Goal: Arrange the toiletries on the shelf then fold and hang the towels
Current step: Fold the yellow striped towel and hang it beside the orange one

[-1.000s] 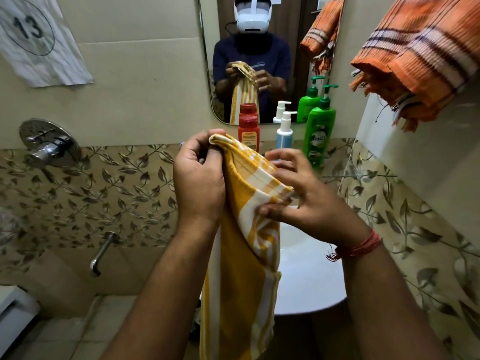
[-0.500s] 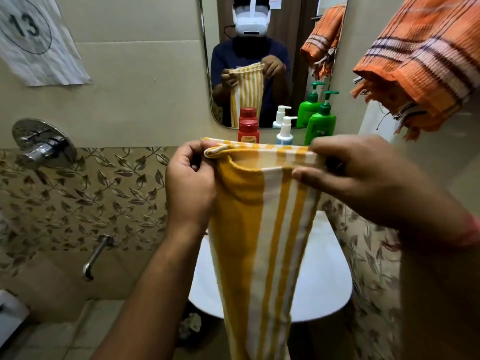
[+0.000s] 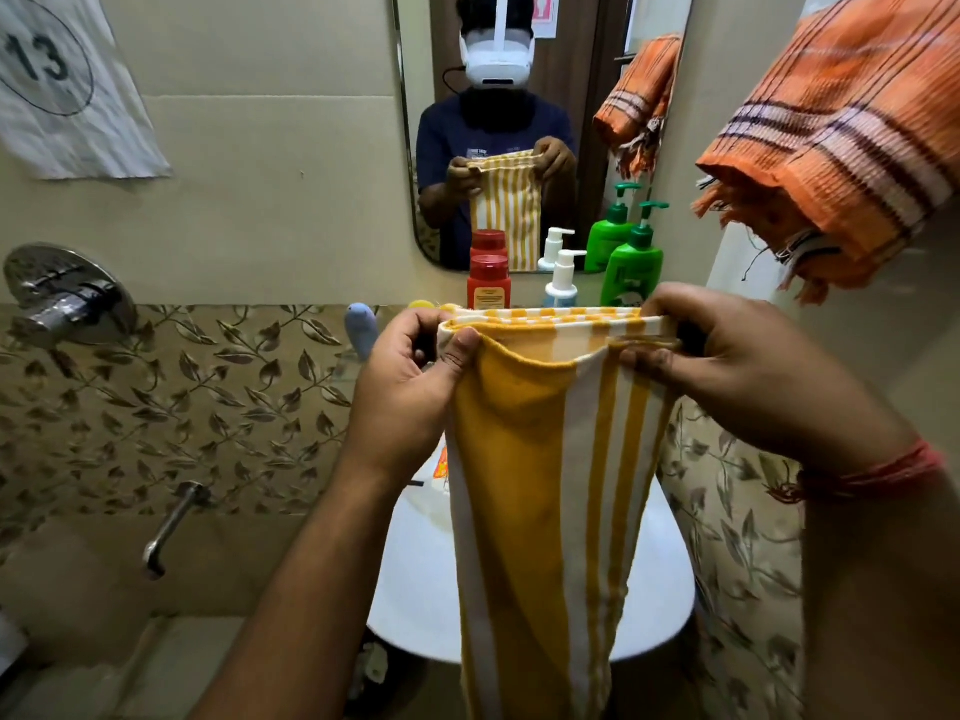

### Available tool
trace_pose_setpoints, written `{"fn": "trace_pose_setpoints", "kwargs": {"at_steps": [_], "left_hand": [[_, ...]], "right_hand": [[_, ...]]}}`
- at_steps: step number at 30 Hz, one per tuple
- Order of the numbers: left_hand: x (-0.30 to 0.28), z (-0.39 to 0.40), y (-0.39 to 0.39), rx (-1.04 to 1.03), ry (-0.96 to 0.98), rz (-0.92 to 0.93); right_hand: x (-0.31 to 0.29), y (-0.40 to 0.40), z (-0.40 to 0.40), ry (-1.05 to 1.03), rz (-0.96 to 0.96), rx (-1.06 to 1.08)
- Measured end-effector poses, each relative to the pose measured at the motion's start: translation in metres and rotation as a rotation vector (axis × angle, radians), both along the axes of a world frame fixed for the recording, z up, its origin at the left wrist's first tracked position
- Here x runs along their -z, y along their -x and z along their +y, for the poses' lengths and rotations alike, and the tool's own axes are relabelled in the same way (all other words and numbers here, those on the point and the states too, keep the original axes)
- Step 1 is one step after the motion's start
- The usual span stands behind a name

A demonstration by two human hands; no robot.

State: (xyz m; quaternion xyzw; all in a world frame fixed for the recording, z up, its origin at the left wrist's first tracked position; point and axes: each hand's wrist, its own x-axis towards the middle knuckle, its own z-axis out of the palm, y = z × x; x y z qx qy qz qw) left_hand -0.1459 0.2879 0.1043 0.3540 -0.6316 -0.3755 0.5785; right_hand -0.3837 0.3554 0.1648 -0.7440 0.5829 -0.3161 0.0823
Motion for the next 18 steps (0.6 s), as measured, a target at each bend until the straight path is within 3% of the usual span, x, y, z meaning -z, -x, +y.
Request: {"fn": "trace_pose_setpoints", "kwargs": {"at_steps": [5, 12, 15, 18], "left_hand": [[-0.001, -0.005, 0.005, -0.038, 0.005, 0.003], [-0.014, -0.011, 0.008, -0.126, 0.087, 0.073], [-0.015, -0.018, 0.009, -0.202, 0.087, 0.090], [-0.011, -0.023, 0.009, -0.221, 0.062, 0.074]], "right_hand": [[-0.006, 0.017, 0.000, -0.058, -0.024, -0.066], [-0.009, 0.005, 0.002, 0.141, -0.333, -0.220], [-0.001, -0.004, -0.009, 0.138, -0.283, -0.190], [0.008, -0.003, -0.018, 0.186, -0.425, -0.146]]}}
